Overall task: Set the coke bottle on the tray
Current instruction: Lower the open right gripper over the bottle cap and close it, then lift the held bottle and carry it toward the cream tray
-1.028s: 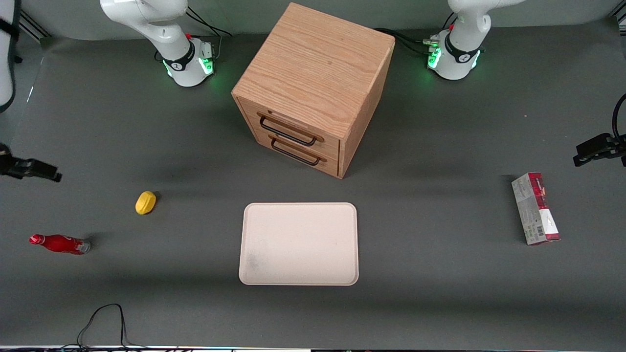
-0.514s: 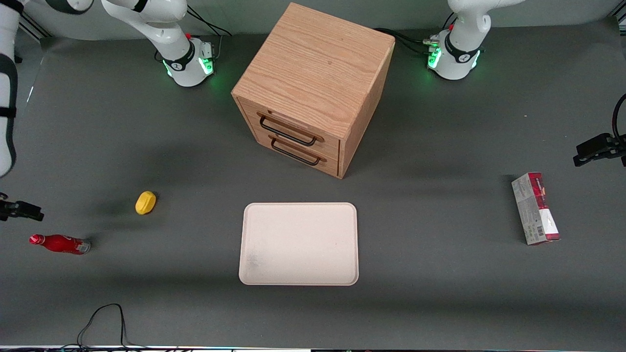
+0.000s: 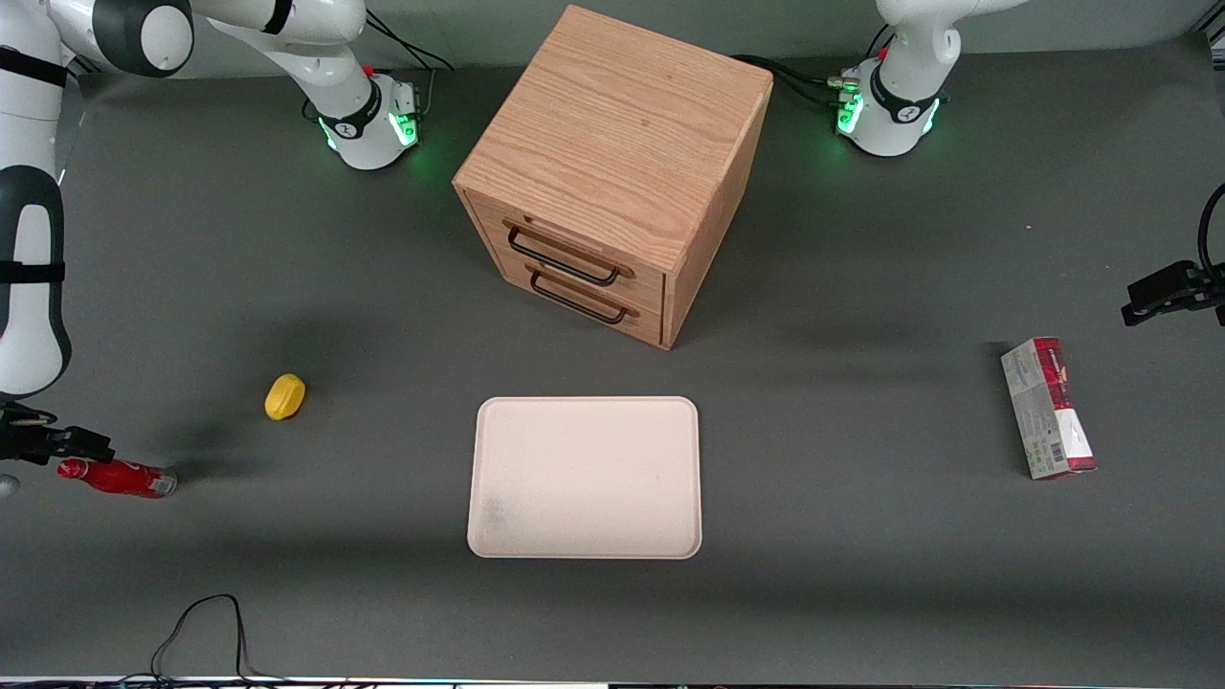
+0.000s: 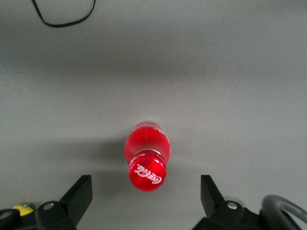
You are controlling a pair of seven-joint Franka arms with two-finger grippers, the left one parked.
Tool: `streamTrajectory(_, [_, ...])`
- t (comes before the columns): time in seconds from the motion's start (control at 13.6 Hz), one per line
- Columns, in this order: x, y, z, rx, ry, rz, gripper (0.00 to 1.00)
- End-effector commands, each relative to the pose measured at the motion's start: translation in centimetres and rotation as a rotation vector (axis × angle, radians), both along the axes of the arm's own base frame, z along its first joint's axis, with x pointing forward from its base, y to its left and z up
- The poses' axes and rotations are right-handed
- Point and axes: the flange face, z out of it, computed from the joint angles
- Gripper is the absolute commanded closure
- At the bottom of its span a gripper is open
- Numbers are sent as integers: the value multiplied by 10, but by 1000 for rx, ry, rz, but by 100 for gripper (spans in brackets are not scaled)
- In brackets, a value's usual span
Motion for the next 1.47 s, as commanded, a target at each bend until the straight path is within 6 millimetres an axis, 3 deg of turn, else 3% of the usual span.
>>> streamTrajectory(0.0, [9, -6, -6, 10, -34, 17, 0])
streamTrajectory(0.15, [9, -6, -9, 18, -40, 13, 2])
streamTrajectory(0.29, [12, -1, -16, 25, -43, 17, 13])
streamTrajectory(0.44, [13, 2, -20, 29, -39, 19, 41])
streamTrajectory(0.59, [17, 11, -23, 40, -39, 25, 61])
streamTrajectory(1.03, [17, 3, -16, 33, -50, 31, 67])
streamTrajectory(1.1, [17, 3, -16, 32, -50, 29, 76])
streamTrajectory(1.17, [18, 3, -13, 32, -56, 25, 97])
streamTrajectory(1.39, [17, 12, 14, 52, -57, 12, 100])
